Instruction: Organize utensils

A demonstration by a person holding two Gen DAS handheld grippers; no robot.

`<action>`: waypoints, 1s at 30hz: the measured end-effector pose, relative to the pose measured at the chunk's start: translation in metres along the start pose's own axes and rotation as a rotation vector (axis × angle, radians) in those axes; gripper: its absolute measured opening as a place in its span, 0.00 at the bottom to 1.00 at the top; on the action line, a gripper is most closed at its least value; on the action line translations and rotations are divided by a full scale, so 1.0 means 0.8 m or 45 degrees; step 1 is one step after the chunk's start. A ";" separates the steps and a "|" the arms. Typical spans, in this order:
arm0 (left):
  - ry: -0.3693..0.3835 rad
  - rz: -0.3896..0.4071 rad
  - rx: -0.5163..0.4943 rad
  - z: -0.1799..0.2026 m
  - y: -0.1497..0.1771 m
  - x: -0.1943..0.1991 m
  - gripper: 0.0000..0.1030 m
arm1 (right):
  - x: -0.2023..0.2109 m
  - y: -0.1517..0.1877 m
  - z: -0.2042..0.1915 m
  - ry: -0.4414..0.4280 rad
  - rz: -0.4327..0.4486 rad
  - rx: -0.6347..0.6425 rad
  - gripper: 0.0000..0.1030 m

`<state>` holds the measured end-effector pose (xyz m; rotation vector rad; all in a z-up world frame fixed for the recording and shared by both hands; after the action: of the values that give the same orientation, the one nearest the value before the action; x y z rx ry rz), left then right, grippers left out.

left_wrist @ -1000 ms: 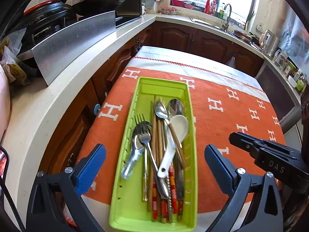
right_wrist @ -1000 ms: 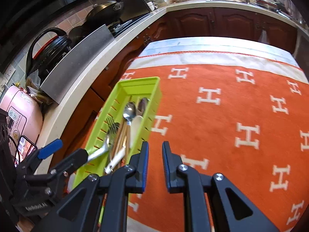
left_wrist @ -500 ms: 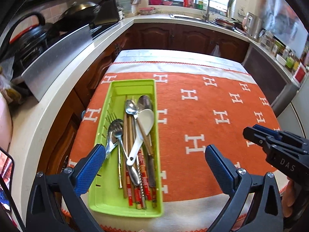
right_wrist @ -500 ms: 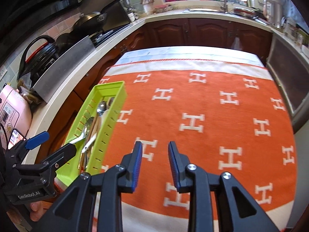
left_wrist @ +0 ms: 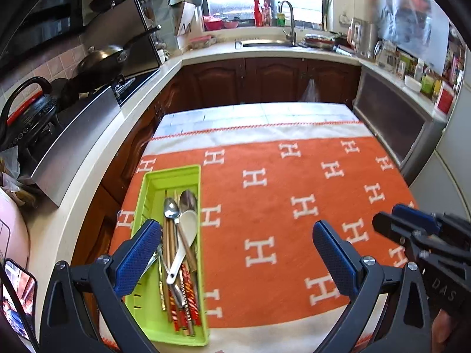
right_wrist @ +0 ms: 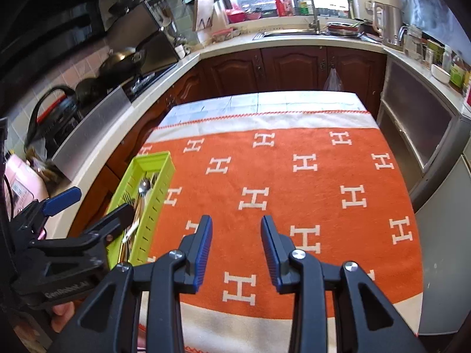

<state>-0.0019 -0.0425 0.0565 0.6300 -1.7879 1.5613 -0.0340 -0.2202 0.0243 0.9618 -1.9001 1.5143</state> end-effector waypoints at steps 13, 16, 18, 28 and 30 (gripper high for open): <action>0.051 0.009 0.055 0.010 -0.003 0.014 0.99 | 0.019 0.000 0.004 0.028 0.082 0.011 0.37; 0.049 0.012 0.057 0.010 -0.002 0.014 0.99 | 0.019 0.001 0.003 0.033 0.079 0.012 0.37; 0.049 0.011 0.060 0.010 -0.002 0.014 0.99 | 0.020 0.001 0.003 0.039 0.082 0.015 0.37; 0.034 -0.019 0.088 0.004 0.003 0.007 0.99 | 0.019 0.005 -0.001 0.042 0.067 0.015 0.37; 0.030 -0.024 0.092 0.003 0.004 0.006 0.99 | 0.016 0.006 0.000 0.041 0.061 0.013 0.37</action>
<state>-0.0076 -0.0443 0.0576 0.6583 -1.7101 1.6197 -0.0456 -0.2220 0.0317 0.8972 -1.9069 1.5588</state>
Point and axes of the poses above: each gripper's, at about its wrist camera, not at the fingertips, and x roughly against the way its jaws point, z to its right, y to its underside, the point moved 1 cm from there along -x, roughly the way its jaws point
